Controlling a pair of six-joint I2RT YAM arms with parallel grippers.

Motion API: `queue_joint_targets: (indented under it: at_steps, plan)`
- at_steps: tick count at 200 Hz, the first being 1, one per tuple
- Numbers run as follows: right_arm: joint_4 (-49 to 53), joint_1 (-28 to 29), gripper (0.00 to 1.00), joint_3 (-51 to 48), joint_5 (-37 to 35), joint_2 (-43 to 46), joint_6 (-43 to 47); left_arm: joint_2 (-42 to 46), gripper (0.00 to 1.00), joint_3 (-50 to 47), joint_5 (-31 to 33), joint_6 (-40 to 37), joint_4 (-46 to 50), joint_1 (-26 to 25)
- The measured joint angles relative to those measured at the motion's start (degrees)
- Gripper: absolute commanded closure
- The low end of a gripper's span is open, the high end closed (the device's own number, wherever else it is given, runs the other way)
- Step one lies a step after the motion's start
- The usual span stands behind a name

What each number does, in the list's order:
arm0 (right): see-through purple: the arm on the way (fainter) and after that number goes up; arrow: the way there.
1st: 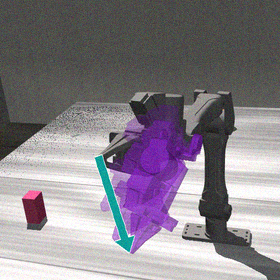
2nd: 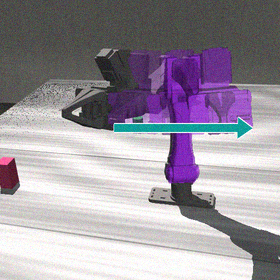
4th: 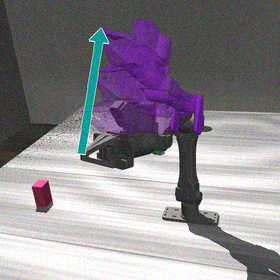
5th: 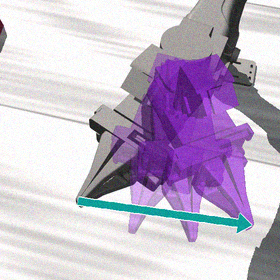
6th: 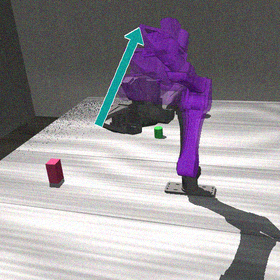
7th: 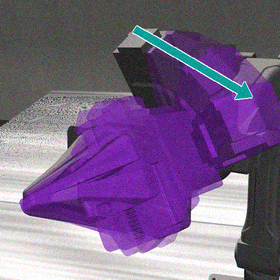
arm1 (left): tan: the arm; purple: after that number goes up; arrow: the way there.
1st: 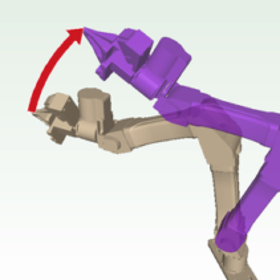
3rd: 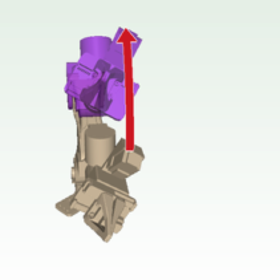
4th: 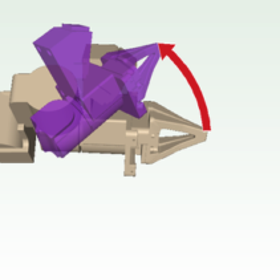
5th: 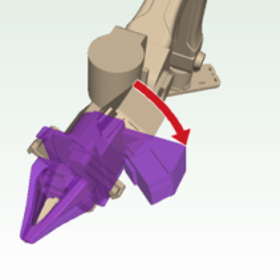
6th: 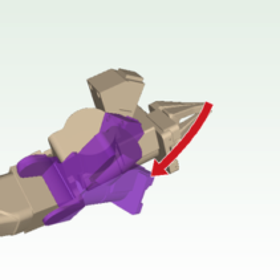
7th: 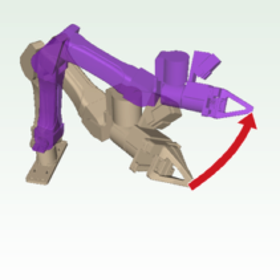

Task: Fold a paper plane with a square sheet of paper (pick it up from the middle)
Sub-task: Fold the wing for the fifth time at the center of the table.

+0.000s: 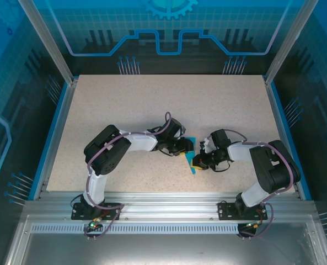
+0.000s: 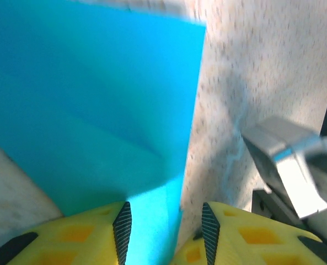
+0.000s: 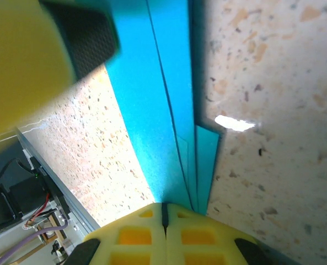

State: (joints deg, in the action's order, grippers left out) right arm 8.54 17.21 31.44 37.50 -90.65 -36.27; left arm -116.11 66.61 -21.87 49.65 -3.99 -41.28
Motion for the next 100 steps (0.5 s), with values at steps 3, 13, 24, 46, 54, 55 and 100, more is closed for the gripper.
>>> queue_joint_targets:
  at_steps: [3, 13, 24, 46, 54, 55, 100]
  plan:
    - [0.0, 0.0, 1.0, 0.0, 0.0, 0.0, 0.09, -0.15, 0.56, 0.35, 0.0, -0.2, 0.28, 0.44]
    - [0.0, 0.0, 1.0, 0.0, 0.0, 0.0, 0.13, -0.55, 0.56, 1.22, 0.02, -0.59, 0.9, 1.64]
    - [0.0, 0.0, 1.0, 0.0, 0.0, 0.0, 0.15, -1.05, 0.56, 2.23, 0.02, -1.18, 1.44, 2.97]
    - [0.0, 0.0, 1.0, 0.0, 0.02, 0.0, 0.33, -1.81, 0.55, 3.91, 0.04, -2.62, 2.69, 5.62]
    - [0.0, 0.0, 1.0, 0.0, 0.02, 0.0, 0.35, -2.21, 0.55, 4.59, 0.04, -3.19, 3.08, 6.64]
    - [0.0, 0.0, 1.0, 0.0, 0.02, 0.0, 0.35, -2.27, 0.55, 4.66, 0.04, -3.21, 3.1, 6.73]
    - [-0.02, 0.02, 1.0, -0.02, 0.04, 0.07, 0.57, -3.13, 0.51, 7.3, -0.17, -4.66, 5.35, 10.47]
